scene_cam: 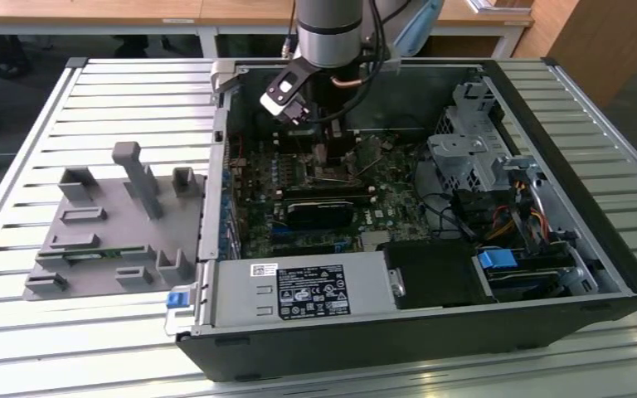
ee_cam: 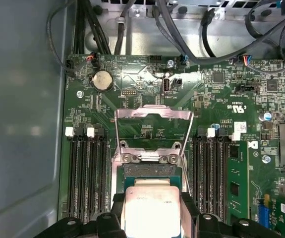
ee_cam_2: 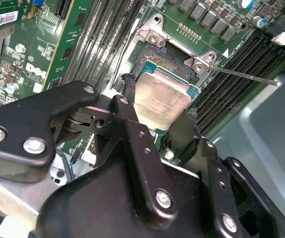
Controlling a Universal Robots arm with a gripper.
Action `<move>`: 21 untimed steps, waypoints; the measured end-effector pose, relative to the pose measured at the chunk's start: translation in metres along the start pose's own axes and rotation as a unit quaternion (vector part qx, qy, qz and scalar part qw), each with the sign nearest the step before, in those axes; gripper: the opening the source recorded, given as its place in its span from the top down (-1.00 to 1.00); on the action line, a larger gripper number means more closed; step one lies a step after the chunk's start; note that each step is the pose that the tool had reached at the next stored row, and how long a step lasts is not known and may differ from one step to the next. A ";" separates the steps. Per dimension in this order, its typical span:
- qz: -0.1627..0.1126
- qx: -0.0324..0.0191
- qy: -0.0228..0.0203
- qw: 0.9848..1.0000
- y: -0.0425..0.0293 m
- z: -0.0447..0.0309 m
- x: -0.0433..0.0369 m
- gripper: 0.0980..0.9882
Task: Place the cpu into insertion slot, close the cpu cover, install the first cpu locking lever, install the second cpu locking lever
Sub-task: 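Place the cpu into insertion slot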
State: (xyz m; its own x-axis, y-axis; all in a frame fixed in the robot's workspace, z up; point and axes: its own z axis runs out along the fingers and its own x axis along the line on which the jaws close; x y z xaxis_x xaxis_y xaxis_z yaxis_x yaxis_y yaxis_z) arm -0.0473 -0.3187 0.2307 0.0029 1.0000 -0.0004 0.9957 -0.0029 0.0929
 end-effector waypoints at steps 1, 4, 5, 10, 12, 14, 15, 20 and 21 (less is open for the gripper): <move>0.000 0.000 0.000 1.000 -0.0001 0.0010 0.0001 0.03; 0.001 0.000 0.000 1.000 -0.0005 0.0046 0.0007 0.03; 0.001 0.000 0.000 1.000 -0.0006 0.0058 0.0008 0.03; 0.003 0.000 0.000 1.000 -0.0011 0.0113 0.0010 0.03; 0.004 0.000 0.000 1.000 -0.0012 0.0120 0.0010 0.03; 0.004 0.000 0.000 1.000 -0.0013 0.0133 0.0010 0.03; 0.004 0.000 0.000 1.000 -0.0014 0.0145 0.0010 0.03; 0.006 0.000 -0.001 1.000 -0.0019 0.0195 0.0011 0.03; 0.006 0.000 -0.001 1.000 -0.0020 0.0202 0.0011 0.03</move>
State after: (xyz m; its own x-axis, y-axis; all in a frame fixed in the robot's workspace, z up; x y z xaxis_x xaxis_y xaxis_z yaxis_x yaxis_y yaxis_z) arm -0.0474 -0.3176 0.2104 0.0160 0.9999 -0.0005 0.9956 -0.0159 0.0928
